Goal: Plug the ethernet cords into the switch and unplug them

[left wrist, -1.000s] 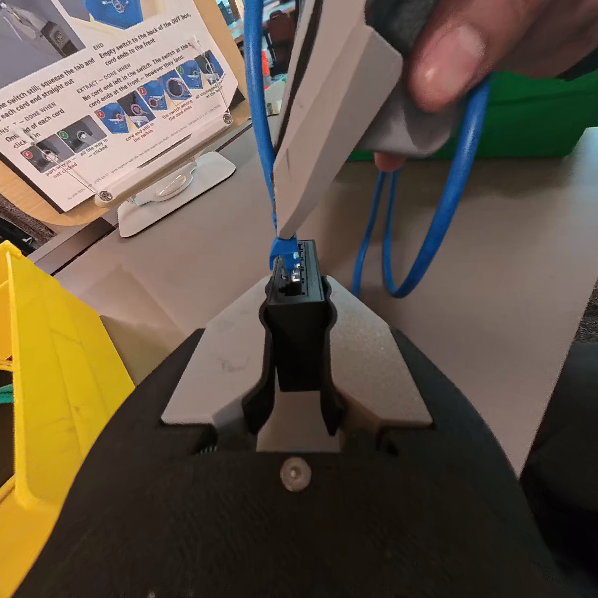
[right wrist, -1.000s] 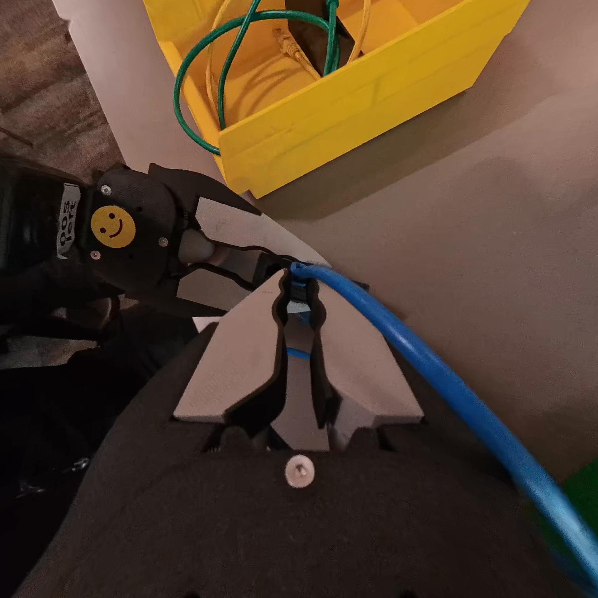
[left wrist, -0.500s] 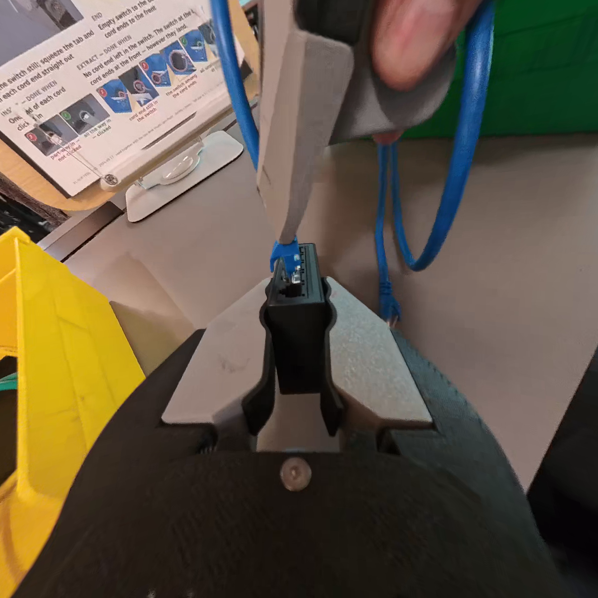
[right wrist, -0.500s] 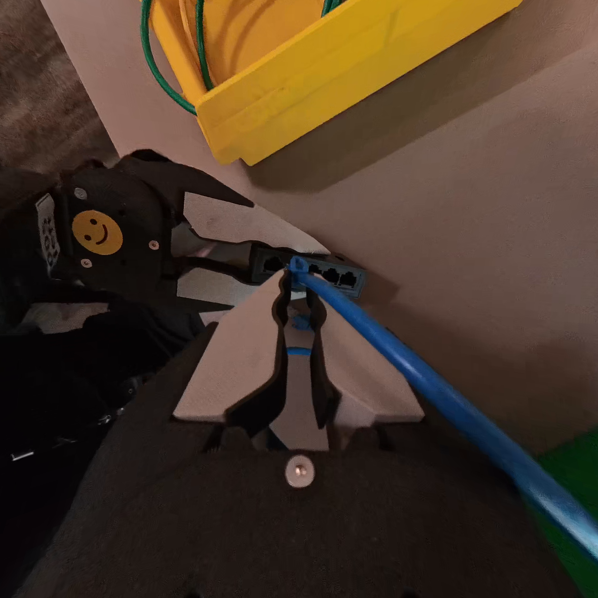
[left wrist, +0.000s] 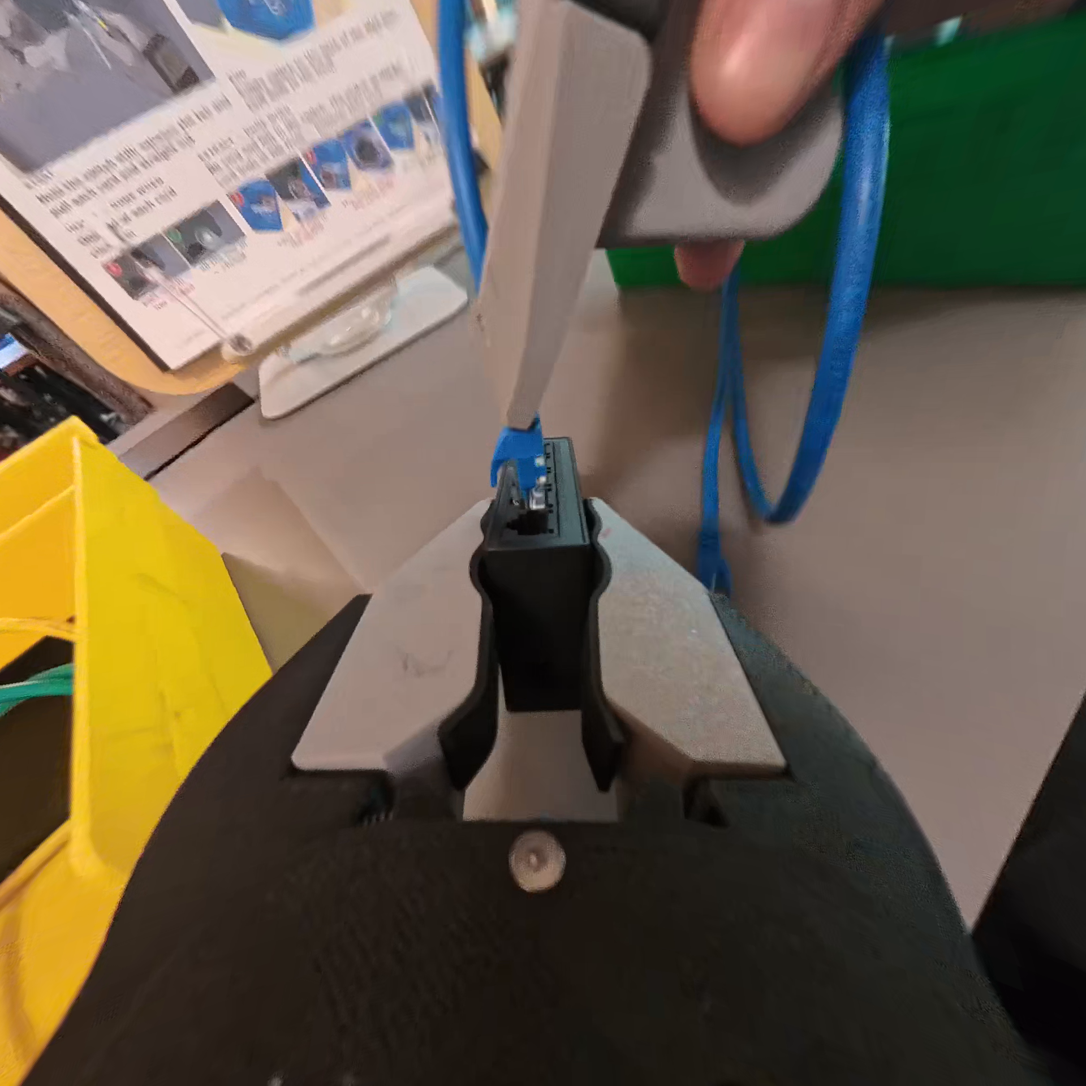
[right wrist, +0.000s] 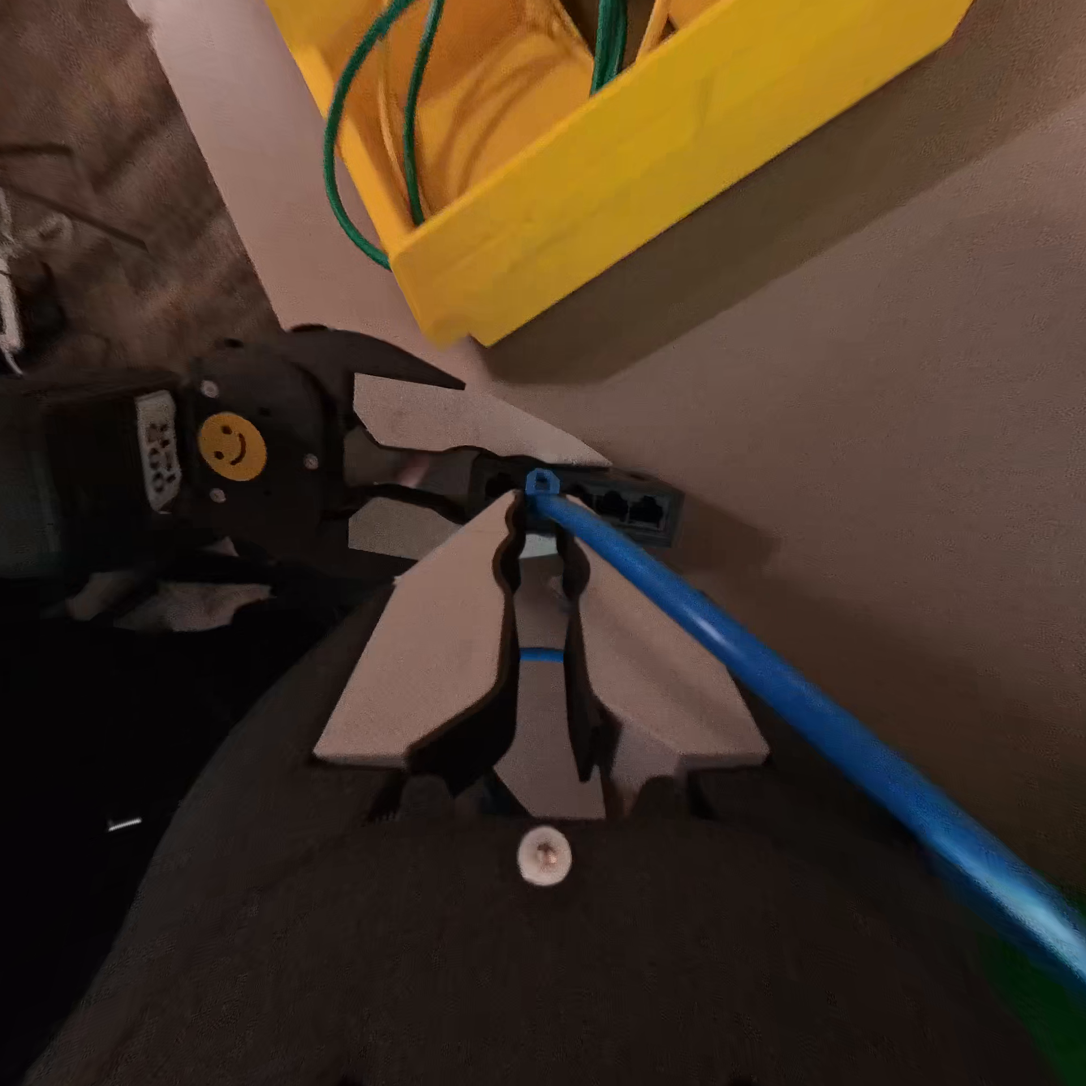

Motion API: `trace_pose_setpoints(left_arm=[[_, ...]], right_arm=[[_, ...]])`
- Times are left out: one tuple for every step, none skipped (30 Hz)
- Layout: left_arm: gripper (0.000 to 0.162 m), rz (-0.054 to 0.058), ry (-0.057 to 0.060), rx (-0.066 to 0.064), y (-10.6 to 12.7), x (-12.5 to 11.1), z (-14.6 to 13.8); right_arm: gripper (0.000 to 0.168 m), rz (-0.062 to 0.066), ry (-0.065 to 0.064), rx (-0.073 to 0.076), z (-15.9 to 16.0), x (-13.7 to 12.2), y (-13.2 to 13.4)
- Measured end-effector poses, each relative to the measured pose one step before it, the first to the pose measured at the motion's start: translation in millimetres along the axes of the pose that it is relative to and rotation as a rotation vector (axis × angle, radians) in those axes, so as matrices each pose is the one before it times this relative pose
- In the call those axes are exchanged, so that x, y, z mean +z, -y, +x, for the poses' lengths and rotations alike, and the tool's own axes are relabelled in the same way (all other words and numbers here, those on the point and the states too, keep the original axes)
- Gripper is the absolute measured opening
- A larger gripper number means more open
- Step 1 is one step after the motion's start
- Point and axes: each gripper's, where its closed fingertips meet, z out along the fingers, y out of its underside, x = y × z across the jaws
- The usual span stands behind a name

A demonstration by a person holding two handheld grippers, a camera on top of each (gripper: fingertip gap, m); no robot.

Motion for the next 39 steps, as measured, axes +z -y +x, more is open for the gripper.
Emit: trace_pose_setpoints(left_arm=[[0.025, 0.0559, 0.0074, -0.0173, 7.8, -3.09, -2.48], [0.025, 0.0283, 0.0154, 0.0082, 4.36, -2.09, -1.78], [0.025, 0.0045, 0.0221, 0.0295, 1.22, -0.13, -0.82], [0.025, 0.0058, 0.0194, 0.0336, 1.37, 0.31, -0.02], [0.025, 0.0079, 0.0091, 0.0237, 1.54, -0.41, 0.6], [0.025, 0.0061, 0.0039, 0.015, 1.2, -0.15, 0.65], [0.025, -0.0024, 0.0113, 0.0066, -0.54, 0.26, -1.24], [0.025, -0.0096, 0.0296, -0.0086, -2.1, -0.06, -5.57], [0.025, 0.0039, 0.012, -0.0294, -0.64, -0.63, -5.1], [0.025, 0.023, -0.011, -0.045, 2.93, -1.93, -2.52], [0.025, 0.0354, -0.0072, -0.0265, 4.86, -2.65, -1.66], [0.025, 0.0226, -0.0044, -0.0023, 3.33, -1.68, 0.09], [0.025, -0.0014, 0.0, 0.0118, 0.01, -0.01, 0.93], [0.024, -0.015, 0.0066, 0.0259, -2.18, 1.31, 1.02], [0.025, -0.0161, 0.0049, 0.0289, -2.19, 1.42, 1.56], [0.025, -0.0085, 0.0017, 0.0239, -0.88, 1.01, 1.86], [0.025, 0.0002, 0.0018, 0.0192, 0.49, 0.05, 1.56], [0.025, 0.0012, -0.0011, 0.0149, 0.6, -0.1, 1.68], [0.024, -0.003, -0.0031, 0.0119, 0.06, 0.34, 1.76], [0.025, -0.0056, 0.004, 0.0114, -0.59, 0.22, 0.59], [0.025, -0.0162, 0.0076, 0.0097, -2.54, 0.66, -0.42], [0.025, -0.0051, -0.0031, 0.0009, -0.84, 0.49, 0.53], [0.025, 0.0013, -0.0065, -0.0047, 0.29, 0.05, 0.6], [0.025, -0.0008, 0.0018, -0.0027, -0.26, -0.05, -0.56], [0.025, -0.0024, -0.0018, -0.0016, -0.42, 0.19, 0.11], [0.025, -0.0044, -0.0062, 0.0008, -0.53, 0.24, 1.01], [0.025, -0.003, 0.0005, 0.0031, -0.3, 0.01, 0.29], [0.025, 0.0036, -0.0002, -0.0001, 0.37, -0.37, -0.01], [0.024, 0.0222, -0.0096, -0.0088, 3.6, -1.3, 0.95], [0.025, 0.0059, 0.0038, -0.0102, 0.65, -0.8, -1.55], [0.024, 0.0, -0.0051, -0.0108, -0.42, 0.03, -0.26], [0.025, -0.0122, -0.0031, -0.0044, -1.97, 0.56, 0.24], [0.025, -0.0044, 0.0086, 0.0097, -0.6, 0.08, -0.6], [0.025, 0.0027, 0.016, 0.0149, 0.99, -0.96, -1.31], [0.025, 0.0135, 0.0137, 0.0125, 2.48, -1.87, -1.31], [0.025, 0.0182, -0.0061, -0.0043, 3.36, -2.02, 0.71], [0.024, 0.0158, -0.0275, -0.0077, 2.81, -1.13, 3.81], [0.025, -0.0032, -0.0229, 0.0053, 0.35, -0.16, 4.57], [0.024, -0.0069, -0.0073, 0.0168, -0.42, 0.53, 3.01]], right_arm=[[0.008, 0.0628, 0.0299, 0.0056, -2.95, -5.97, 5.33], [0.008, 0.0429, 0.013, -0.0098, -2.81, -4.0, 1.98], [0.008, 0.0281, -0.0077, -0.014, -0.69, -1.92, -0.34], [0.009, 0.0258, -0.0132, -0.0133, -0.67, -2.16, -0.74], [0.008, 0.0227, -0.0088, -0.0078, -1.14, -2.33, -0.94], [0.008, 0.0205, -0.0096, -0.006, -0.5, -1.69, -1.07], [0.009, 0.0307, -0.0168, -0.004, 0.74, -2.68, 0.58], [0.006, 0.0518, -0.0041, 0.002, -1.04, -4.83, 4.08], [0.007, 0.0561, 0.0162, 0.0132, -3.21, -5.86, 4.22], [0.007, 0.035, 0.0147, 0.018, -2.31, -4.69, 0.43], [0.007, 0.0126, -0.0025, 0.0049, 0.17, -2.6, -2.52], [0.007, 0.0049, -0.0106, -0.0038, 0.76, -2.11, -3.3], [0.007, 0.0162, -0.0131, -0.0077, 0.6, -1.7, -0.81], [0.007, 0.0285, -0.0115, -0.0097, -0.25, -2.04, 2.87], [0.007, 0.0318, -0.0049, -0.0088, -1.4, -1.78, 4.76], [0.007, 0.0163, -0.0019, -0.0076, -2.47, -0.45, 3.05], [0.007, -0.0042, -0.008, -0.0121, -1.13, 2.09, -0.89], [0.007, -0.0152, -0.0245, -0.0166, 1.05, 3.83, -3.67], [0.007, -0.0184, -0.0188, -0.0115, 0.93, 5.33, -4.67], [0.008, -0.0209, -0.0001, -0.0002, -1.45, 5.13, -5.26], [0.007, 0.0019, -0.0072, -0.0016, -0.46, 3.04, -0.95], [0.008, 0.0003, -0.0133, -0.0076, 1.05, 0.98, 0.12], [0.007, -0.0045, -0.0106, -0.005, 1.44, 0.48, 0.35], [0.007, -0.0106, -0.0114, -0.0049, 1.91, 0.68, 0.28], [0.007, -0.0098, -0.0194, -0.0108, 2.13, 0.44, -0.86], [0.008, -0.0098, -0.023, -0.0168, 1.07, 0.34, -1.8], [0.007, 0.0001, -0.0123, -0.0132, 0.5, 1.83, 0.72], [0.007, 0.0156, 0.0103, -0.0049, -3.01, 0.24, 1.88], [0.007, 0.02, 0.0095, 0.0158, -2.37, -0.04, 1.65], [0.007, 0.0163, 0.0085, 0.0209, -0.3, 0.48, 0.33], [0.007, 0.0013, 0.0072, 0.0174, 0.4, 1.71, -2.37], [0.007, 0.0052, -0.0045, 0.0085, 1.08, 1.06, -1.39], [0.006, 0.0063, -0.0062, 0.0042, -0.08, -0.03, -0.38], [0.006, 0.0076, 0.0043, 0.0106, -1.52, -0.69, 0.28], [0.008, 0.0121, 0.0251, 0.0299, -2.13, -1.73, 1.14], [0.007, 0.0069, 0.0417, 0.0374, -2.67, -2.5, 0.65], [0.007, -0.0154, 0.0366, 0.0112, -1.24, -2.14, -1.69], [0.008, -0.0343, 0.0255, -0.0019, -0.28, -1.66, -3.17], [0.007, -0.0408, 0.0147, -0.0159, -0.02, -1.09, -3.31]])
